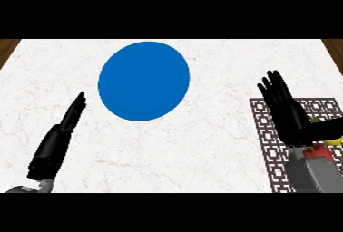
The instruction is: Pick the bell pepper from the placemat and place it in the plate
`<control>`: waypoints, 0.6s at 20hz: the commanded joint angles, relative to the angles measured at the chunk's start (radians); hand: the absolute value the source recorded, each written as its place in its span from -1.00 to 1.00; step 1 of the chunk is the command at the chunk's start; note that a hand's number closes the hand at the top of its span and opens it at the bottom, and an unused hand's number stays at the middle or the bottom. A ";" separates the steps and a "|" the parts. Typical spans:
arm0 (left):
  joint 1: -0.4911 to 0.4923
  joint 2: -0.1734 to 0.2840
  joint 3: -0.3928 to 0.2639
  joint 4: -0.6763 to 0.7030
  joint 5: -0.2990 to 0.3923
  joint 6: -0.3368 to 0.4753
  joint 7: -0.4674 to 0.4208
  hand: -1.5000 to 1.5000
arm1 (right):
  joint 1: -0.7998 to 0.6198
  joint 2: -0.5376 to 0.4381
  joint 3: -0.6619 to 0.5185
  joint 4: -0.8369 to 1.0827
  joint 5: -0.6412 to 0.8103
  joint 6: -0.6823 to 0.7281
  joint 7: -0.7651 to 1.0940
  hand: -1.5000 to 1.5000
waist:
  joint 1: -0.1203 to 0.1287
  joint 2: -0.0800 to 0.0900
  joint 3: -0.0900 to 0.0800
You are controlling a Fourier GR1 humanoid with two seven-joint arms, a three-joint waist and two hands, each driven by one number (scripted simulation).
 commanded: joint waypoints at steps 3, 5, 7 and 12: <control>0.052 -0.089 0.010 0.080 0.093 0.010 0.100 0.00 | -0.100 -0.233 -0.087 -0.070 -0.008 0.216 -0.042 1.00 | -0.020 -0.013 -0.001; 0.089 -0.109 0.033 0.126 0.158 0.006 0.149 0.00 | -0.169 -0.361 -0.144 -0.122 -0.025 0.316 -0.056 1.00 | -0.026 -0.013 -0.003; 0.103 -0.120 0.015 0.117 0.160 -0.002 0.140 0.00 | -0.170 -0.546 -0.133 -0.128 0.273 0.227 -0.090 1.00 | -0.056 -0.019 -0.037; 0.066 -0.222 -0.001 0.166 0.225 -0.003 0.212 0.00 | -0.046 -0.483 -0.358 0.136 0.145 0.304 -0.485 -1.00 | -0.035 -0.006 0.003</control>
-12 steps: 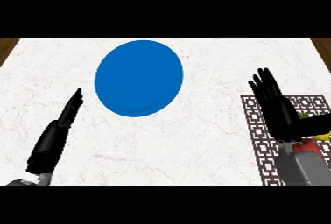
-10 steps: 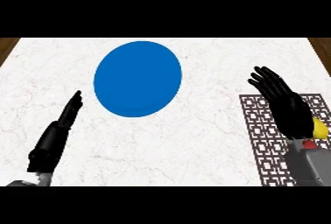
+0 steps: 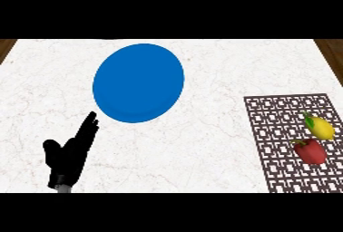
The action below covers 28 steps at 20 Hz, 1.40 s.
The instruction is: Pick the bell pepper from the placemat and place it in the plate
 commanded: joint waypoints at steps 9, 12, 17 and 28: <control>-0.029 -0.083 -0.008 0.085 0.021 -0.030 0.047 0.00 | 0.076 -0.234 -0.116 0.374 0.163 0.288 -0.526 -1.00 | 0.023 0.000 -0.001; -0.057 -0.049 0.023 0.041 0.044 -0.039 0.093 0.00 | 0.082 -0.310 -0.010 0.256 0.300 0.218 -0.444 -1.00 | 0.026 -0.002 -0.002; -0.018 -0.051 0.021 0.056 0.026 -0.039 0.078 0.00 | 0.176 -0.382 0.054 0.132 0.410 0.179 -0.443 -1.00 | 0.010 -0.008 -0.003; -0.027 -0.131 0.018 0.110 -0.023 -0.035 0.046 0.00 | 0.347 -0.273 0.100 -0.114 0.606 0.001 -0.248 -1.00 | 0.006 -0.008 -0.003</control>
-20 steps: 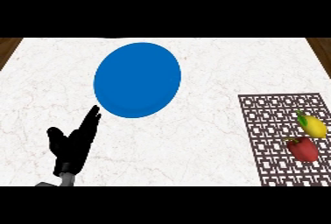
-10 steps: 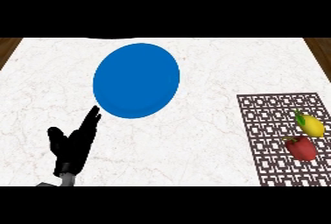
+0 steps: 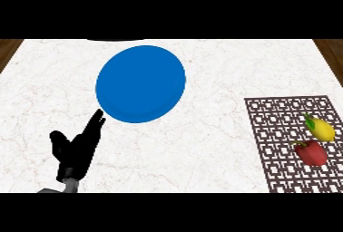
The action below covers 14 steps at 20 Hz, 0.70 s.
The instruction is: Pick the bell pepper from the placemat and place it in the plate
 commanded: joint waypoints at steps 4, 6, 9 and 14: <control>-0.020 0.028 0.059 0.071 0.023 -0.070 0.039 0.00 | 0.081 0.104 0.038 -0.156 0.143 -0.088 0.155 -1.00 | 0.001 0.010 -0.008; 0.002 -0.030 0.008 0.042 -0.017 -0.024 0.036 0.00 | 0.126 0.109 0.048 -0.162 0.179 -0.076 0.161 -1.00 | 0.001 0.009 -0.007; 0.030 -0.048 0.015 0.084 -0.028 -0.034 -0.016 0.00 | 0.113 0.142 0.086 -0.186 0.200 -0.041 0.203 -1.00 | 0.005 0.010 -0.008; -0.052 -0.063 0.048 0.098 -0.036 -0.030 0.052 0.00 | 0.087 0.218 0.121 -0.157 0.277 -0.045 0.203 -1.00 | 0.007 0.012 -0.007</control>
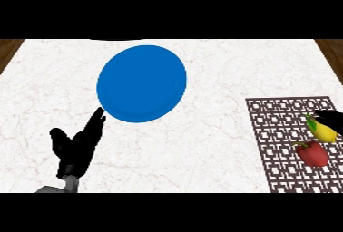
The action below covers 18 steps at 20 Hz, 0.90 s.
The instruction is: Pick the bell pepper from the placemat and place it in the plate
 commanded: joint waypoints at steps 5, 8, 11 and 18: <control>0.057 -0.016 0.017 0.055 -0.025 -0.040 -0.021 0.00 | 0.044 0.085 0.007 0.025 0.147 -0.063 -0.034 -1.00 | 0.001 0.009 -0.007; -0.005 -0.046 0.006 0.061 -0.059 -0.004 0.031 0.00 | 0.012 0.116 0.005 0.000 0.196 -0.068 0.061 -1.00 | -0.001 0.010 -0.007; 0.025 -0.038 0.027 0.043 -0.040 -0.048 0.014 0.00 | -0.001 0.140 -0.003 0.004 0.238 -0.076 0.073 -1.00 | 0.001 0.009 -0.007; 0.050 -0.096 -0.007 0.015 -0.113 0.004 0.040 0.00 | -0.028 0.188 0.001 0.073 0.307 -0.063 0.047 -1.00 | 0.003 0.009 -0.007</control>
